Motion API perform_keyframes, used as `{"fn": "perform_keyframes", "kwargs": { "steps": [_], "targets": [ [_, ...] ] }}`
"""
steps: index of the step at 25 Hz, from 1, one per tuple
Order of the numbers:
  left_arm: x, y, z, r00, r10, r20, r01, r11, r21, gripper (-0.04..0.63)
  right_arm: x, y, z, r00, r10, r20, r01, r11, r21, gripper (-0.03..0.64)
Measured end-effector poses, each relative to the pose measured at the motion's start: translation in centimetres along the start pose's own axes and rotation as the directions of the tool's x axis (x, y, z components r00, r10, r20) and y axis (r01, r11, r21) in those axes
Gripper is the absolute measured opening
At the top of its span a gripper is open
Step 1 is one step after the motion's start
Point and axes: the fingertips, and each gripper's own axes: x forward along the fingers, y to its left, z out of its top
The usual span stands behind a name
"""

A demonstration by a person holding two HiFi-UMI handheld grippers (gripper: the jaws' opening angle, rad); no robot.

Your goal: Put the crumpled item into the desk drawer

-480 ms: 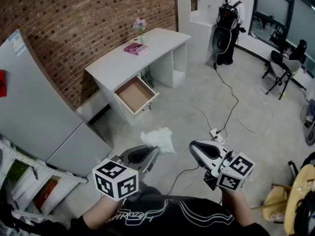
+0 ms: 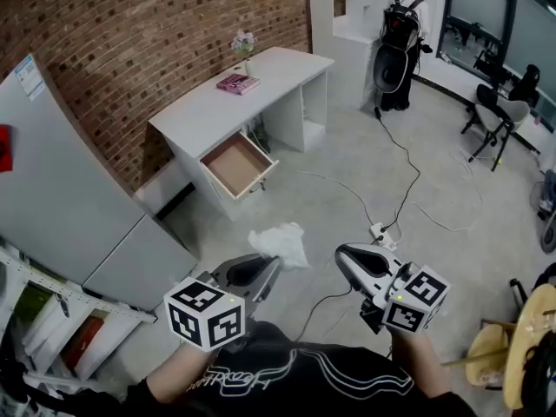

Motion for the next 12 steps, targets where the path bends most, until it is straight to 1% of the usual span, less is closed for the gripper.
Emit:
{"fn": "perform_keyframes", "kwargs": {
  "steps": [6,12],
  "targets": [
    [0.3,-0.4,-0.4,1.0,-0.012,-0.007,0.012,1.0,0.003,0.048,-0.7,-0.6,0.1,0.998,-0.048,0.031,0.048,0.999,0.018,0.049],
    [0.5,1.1,-1.2,1.0,-0.016,-0.007,0.016,1.0,-0.025,0.048,0.5,-1.1,-1.2,0.998,-0.057,0.014,0.057,0.998,0.035,0.049]
  ]
}}
